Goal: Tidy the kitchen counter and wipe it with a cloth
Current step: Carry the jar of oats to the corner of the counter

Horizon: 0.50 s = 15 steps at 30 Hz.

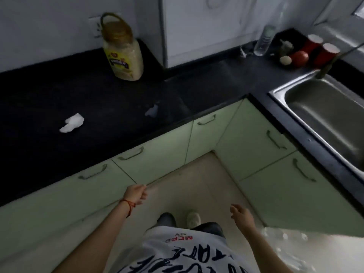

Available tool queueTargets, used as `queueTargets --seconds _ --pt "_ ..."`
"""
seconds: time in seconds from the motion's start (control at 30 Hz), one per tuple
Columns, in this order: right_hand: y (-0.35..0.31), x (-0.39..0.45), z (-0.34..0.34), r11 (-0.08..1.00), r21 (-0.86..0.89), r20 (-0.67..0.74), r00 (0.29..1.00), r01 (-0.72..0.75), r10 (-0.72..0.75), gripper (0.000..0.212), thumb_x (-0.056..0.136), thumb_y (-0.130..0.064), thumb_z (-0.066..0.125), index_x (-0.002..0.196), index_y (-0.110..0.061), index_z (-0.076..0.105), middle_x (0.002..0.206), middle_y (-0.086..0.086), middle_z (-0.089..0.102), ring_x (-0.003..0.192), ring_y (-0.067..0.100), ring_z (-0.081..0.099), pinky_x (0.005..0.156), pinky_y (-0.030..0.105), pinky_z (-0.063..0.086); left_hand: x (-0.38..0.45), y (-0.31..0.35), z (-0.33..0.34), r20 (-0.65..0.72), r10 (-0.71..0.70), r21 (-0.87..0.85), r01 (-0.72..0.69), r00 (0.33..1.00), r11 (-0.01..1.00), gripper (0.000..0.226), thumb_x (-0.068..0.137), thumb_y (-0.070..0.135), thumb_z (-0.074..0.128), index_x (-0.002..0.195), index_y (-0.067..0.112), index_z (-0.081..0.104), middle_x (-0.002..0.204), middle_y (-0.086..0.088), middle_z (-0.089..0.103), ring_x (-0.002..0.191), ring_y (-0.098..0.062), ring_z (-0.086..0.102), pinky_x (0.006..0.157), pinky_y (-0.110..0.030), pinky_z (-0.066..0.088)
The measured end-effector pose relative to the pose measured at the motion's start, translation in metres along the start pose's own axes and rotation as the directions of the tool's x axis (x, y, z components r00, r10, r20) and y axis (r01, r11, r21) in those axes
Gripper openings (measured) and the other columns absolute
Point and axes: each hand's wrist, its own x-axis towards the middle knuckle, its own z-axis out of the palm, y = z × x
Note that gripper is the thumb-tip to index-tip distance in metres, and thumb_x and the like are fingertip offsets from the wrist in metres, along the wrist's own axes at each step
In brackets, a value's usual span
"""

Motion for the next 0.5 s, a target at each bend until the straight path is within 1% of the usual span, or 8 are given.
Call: queueTargets --seconds 0.03,0.07,0.1,0.17,0.3,0.4,0.5 --pt "-0.014 0.009 -0.006 0.999 -0.027 0.014 0.999 0.039 -0.038 0.034 0.092 -0.023 0.049 0.120 -0.006 0.059 0.116 0.016 0.064 0.105 0.032 0.062 0.090 0.040 0.048 -0.004 -0.004 -0.003 -0.028 -0.021 -0.043 0.019 0.999 0.999 0.027 0.092 0.014 0.046 0.066 0.014 0.052 0.064 -0.006 0.055 0.055 -0.016 0.049 0.035 -0.014 0.037" --pt "-0.030 0.019 -0.010 0.995 -0.057 0.043 0.996 0.080 -0.077 0.034 0.092 -0.023 0.049 0.121 -0.006 0.058 0.116 0.016 0.064 0.104 0.031 0.062 0.088 0.038 0.048 -0.007 -0.009 -0.005 -0.057 -0.047 -0.094 0.041 0.997 0.995 0.027 0.092 0.013 0.046 0.066 0.014 0.052 0.064 -0.006 0.055 0.056 -0.017 0.049 0.038 -0.016 0.039" --pt "-0.044 0.029 -0.013 0.989 -0.089 0.076 0.991 0.118 -0.111 0.034 0.092 -0.022 0.049 0.121 -0.007 0.058 0.117 0.016 0.064 0.105 0.032 0.061 0.085 0.036 0.047 -0.011 -0.014 -0.008 -0.081 -0.071 -0.143 0.059 0.994 0.988 0.025 0.091 0.011 0.047 0.067 0.013 0.053 0.065 -0.007 0.055 0.057 -0.017 0.049 0.045 -0.020 0.040" --pt "-0.072 0.047 -0.012 0.972 -0.147 0.132 0.978 0.183 -0.164 0.033 0.092 -0.022 0.049 0.121 -0.007 0.058 0.119 0.017 0.063 0.108 0.032 0.060 0.083 0.034 0.044 -0.016 -0.024 -0.015 -0.124 -0.118 -0.228 0.087 0.985 0.970 0.020 0.090 0.011 0.049 0.071 0.011 0.056 0.066 -0.008 0.056 0.058 -0.019 0.049 0.054 -0.024 0.038" --pt "-0.120 0.072 0.002 0.941 -0.183 0.217 0.945 0.284 -0.243 0.033 0.092 -0.022 0.048 0.120 -0.008 0.059 0.120 0.016 0.063 0.110 0.031 0.060 0.084 0.034 0.045 -0.019 -0.039 -0.023 -0.176 -0.186 -0.348 0.116 0.967 0.930 0.017 0.089 0.012 0.052 0.073 0.010 0.057 0.068 -0.009 0.057 0.059 -0.020 0.051 0.055 -0.026 0.040" --pt "-0.148 0.085 0.019 0.930 -0.184 0.250 0.931 0.317 -0.268 0.031 0.092 -0.021 0.050 0.118 -0.007 0.060 0.118 0.016 0.064 0.107 0.031 0.062 0.086 0.035 0.046 -0.013 -0.034 -0.027 -0.193 -0.214 -0.411 0.120 0.958 0.904 0.020 0.089 0.012 0.052 0.070 0.011 0.055 0.069 -0.010 0.057 0.060 -0.020 0.051 0.057 -0.026 0.040" --pt "-0.178 0.091 0.033 0.929 -0.165 0.271 0.921 0.332 -0.281 0.027 0.091 -0.020 0.052 0.113 -0.007 0.063 0.108 0.016 0.068 0.098 0.029 0.065 0.082 0.035 0.047 -0.002 -0.015 -0.034 -0.215 -0.200 -0.439 0.089 0.956 0.894 0.019 0.089 0.011 0.052 0.071 0.011 0.056 0.070 -0.011 0.058 0.061 -0.020 0.052 0.057 -0.025 0.039"
